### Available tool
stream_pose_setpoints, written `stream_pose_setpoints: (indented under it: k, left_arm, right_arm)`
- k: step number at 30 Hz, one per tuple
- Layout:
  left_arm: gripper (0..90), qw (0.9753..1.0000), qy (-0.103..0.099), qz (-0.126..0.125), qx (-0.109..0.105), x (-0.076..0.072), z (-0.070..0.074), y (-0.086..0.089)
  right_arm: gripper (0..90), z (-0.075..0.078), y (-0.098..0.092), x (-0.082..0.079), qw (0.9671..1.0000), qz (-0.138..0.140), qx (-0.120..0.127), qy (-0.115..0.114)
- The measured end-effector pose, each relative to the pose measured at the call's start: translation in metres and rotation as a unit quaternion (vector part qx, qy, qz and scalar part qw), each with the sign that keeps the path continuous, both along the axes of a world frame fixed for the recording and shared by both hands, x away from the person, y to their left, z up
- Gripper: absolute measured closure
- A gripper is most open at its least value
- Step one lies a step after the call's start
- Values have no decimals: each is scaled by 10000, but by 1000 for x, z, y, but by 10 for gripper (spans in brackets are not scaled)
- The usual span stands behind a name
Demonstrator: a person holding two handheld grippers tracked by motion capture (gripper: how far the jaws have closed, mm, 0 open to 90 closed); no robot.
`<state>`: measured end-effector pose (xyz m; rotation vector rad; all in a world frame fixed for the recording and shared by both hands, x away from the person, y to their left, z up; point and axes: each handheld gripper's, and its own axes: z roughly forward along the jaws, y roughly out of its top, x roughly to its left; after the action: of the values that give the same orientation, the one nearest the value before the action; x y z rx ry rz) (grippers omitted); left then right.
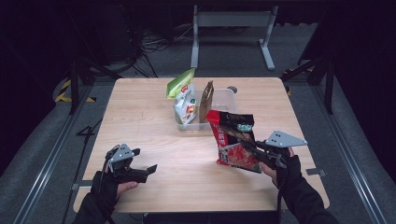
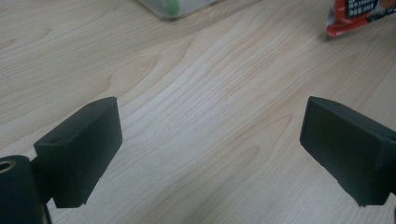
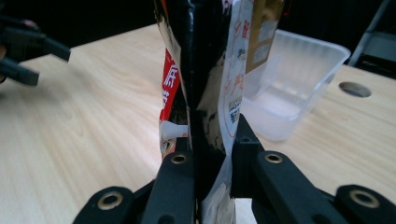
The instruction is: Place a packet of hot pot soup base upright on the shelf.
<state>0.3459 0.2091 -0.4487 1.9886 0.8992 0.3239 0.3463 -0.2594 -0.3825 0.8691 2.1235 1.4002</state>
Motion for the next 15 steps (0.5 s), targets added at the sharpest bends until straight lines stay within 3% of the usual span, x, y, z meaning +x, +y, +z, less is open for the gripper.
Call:
stream_pose_setpoints:
  k: [10, 15]
  left_arm:
    - [62, 10000, 47, -65, -29, 0, -2, -1]
    - [61, 9999, 65, -80, -39, 0, -2, -1]
  right_arm:
    - [823, 22, 1, 15, 9967, -558, 101, -573]
    - [823, 27, 6, 24, 9951, -684, 177, -697]
